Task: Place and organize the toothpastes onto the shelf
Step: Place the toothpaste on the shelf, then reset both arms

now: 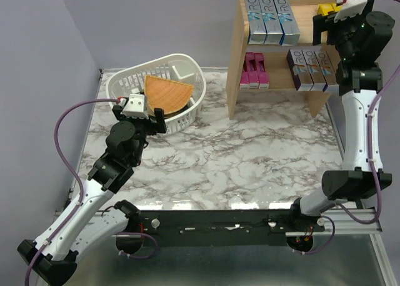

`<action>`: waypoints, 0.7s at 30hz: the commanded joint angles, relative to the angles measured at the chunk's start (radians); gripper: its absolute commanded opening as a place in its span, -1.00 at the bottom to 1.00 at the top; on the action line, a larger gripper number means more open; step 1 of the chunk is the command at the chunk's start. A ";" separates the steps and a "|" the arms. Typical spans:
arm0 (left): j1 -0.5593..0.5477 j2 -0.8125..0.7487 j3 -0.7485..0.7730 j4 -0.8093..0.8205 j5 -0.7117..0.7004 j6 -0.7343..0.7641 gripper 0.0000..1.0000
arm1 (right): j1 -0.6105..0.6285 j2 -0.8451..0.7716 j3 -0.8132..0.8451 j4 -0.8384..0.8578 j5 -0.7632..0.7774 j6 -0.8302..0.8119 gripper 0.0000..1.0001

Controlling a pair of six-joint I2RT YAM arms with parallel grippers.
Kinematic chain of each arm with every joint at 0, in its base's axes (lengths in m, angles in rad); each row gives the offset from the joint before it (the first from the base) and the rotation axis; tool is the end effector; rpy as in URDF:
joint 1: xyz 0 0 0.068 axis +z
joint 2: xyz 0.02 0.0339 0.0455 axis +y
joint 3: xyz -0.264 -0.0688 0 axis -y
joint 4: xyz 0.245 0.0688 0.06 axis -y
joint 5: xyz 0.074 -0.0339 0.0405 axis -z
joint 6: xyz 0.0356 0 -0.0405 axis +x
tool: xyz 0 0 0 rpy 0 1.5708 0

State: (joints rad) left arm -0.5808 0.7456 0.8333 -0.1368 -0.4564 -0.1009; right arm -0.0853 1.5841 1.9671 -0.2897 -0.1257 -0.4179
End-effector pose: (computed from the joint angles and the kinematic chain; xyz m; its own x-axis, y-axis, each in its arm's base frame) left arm 0.1513 -0.0805 0.3686 -0.0534 -0.0731 -0.9959 0.1198 0.9896 -0.0791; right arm 0.3363 -0.0243 0.5349 0.1010 -0.4127 -0.9052 0.0013 0.9099 -0.4148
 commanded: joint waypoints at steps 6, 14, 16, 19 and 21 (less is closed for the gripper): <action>0.039 -0.090 0.032 -0.036 -0.060 -0.037 0.98 | -0.005 -0.367 -0.241 0.076 0.000 0.259 1.00; 0.116 -0.297 0.026 -0.055 -0.192 -0.121 0.98 | -0.007 -0.920 -0.724 0.147 0.083 0.536 1.00; 0.121 -0.340 0.015 -0.050 -0.195 -0.131 0.98 | -0.005 -1.019 -0.810 0.132 0.093 0.605 1.00; 0.124 -0.423 -0.006 -0.041 -0.199 -0.138 0.98 | -0.005 -1.182 -0.931 0.057 0.096 0.620 1.00; 0.124 -0.479 -0.014 -0.047 -0.202 -0.143 0.98 | 0.002 -1.303 -0.991 -0.038 0.119 0.610 1.00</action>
State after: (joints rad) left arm -0.4644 0.3557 0.8379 -0.1799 -0.6113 -0.2115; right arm -0.0864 0.4484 1.0954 -0.1642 -0.0673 0.1204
